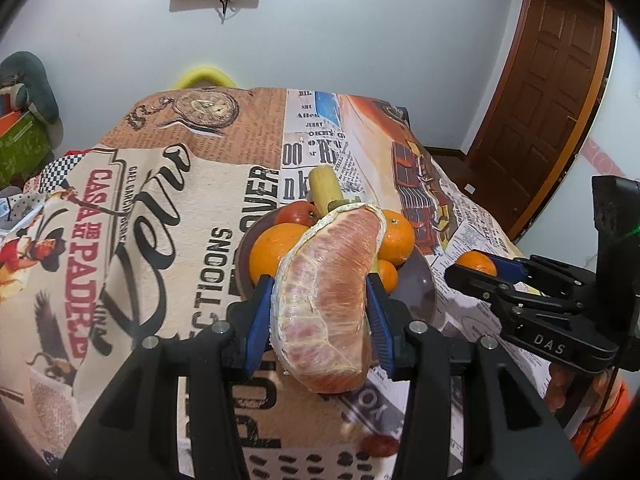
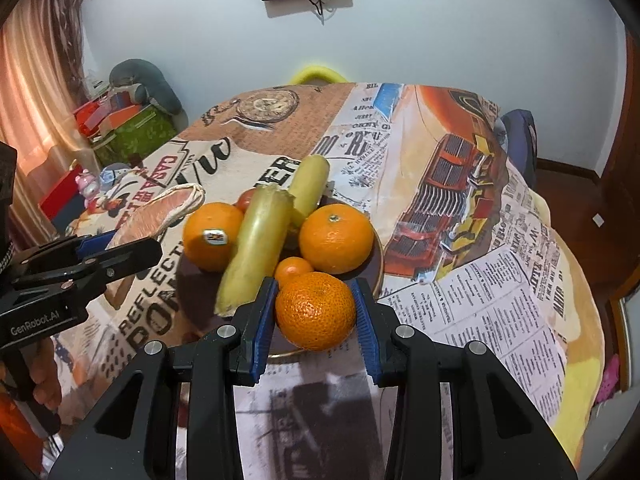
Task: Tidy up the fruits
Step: 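Place the pomelo segment on the plate with the left tool while the right tool places the tangerine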
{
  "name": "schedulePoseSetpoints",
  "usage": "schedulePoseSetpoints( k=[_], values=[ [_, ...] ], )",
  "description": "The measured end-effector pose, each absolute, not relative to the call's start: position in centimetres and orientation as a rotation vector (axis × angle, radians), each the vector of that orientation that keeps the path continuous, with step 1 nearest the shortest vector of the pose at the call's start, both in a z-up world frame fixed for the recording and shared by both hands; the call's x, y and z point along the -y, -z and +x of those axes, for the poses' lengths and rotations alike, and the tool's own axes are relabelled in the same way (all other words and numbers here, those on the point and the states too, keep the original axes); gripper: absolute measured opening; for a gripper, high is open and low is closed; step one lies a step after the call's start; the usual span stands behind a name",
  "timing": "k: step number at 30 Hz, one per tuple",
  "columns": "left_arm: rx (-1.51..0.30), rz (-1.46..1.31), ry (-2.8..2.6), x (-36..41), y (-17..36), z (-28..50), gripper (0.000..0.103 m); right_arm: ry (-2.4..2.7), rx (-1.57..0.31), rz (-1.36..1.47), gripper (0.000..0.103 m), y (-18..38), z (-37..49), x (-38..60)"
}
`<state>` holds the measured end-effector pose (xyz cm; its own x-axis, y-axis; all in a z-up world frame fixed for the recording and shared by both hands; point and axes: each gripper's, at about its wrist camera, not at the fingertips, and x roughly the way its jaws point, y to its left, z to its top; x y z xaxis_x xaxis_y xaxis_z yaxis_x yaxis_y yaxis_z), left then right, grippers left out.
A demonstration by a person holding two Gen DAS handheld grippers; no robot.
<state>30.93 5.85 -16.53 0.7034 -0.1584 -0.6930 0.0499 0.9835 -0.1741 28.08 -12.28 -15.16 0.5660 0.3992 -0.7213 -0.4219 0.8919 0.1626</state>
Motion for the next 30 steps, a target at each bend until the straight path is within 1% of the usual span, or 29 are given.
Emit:
schedulePoseSetpoints(
  k=[11,18,26,28,30],
  values=[
    [-0.775,-0.096,0.118,-4.0,17.3,33.4,0.045,-0.491,-0.86,0.0,0.034,16.9,30.8,11.9],
    [-0.801,-0.08,0.113,-3.5,18.3,34.0,0.045,-0.503,-0.88,-0.007,0.035,17.9,31.4,11.6],
    [-0.773,-0.047,0.106,-3.0,17.5,33.4,0.046,-0.506,-0.909,-0.013,0.035,18.5,31.6,11.4],
    [-0.765,-0.043,0.1,-3.1,17.1,33.1,0.046,-0.505,-0.91,-0.013,0.038,18.3,31.6,11.5],
    [-0.761,-0.046,0.098,-3.3,16.7,32.7,0.046,-0.5,-0.899,-0.013,0.046,18.0,31.4,11.6]
  ],
)
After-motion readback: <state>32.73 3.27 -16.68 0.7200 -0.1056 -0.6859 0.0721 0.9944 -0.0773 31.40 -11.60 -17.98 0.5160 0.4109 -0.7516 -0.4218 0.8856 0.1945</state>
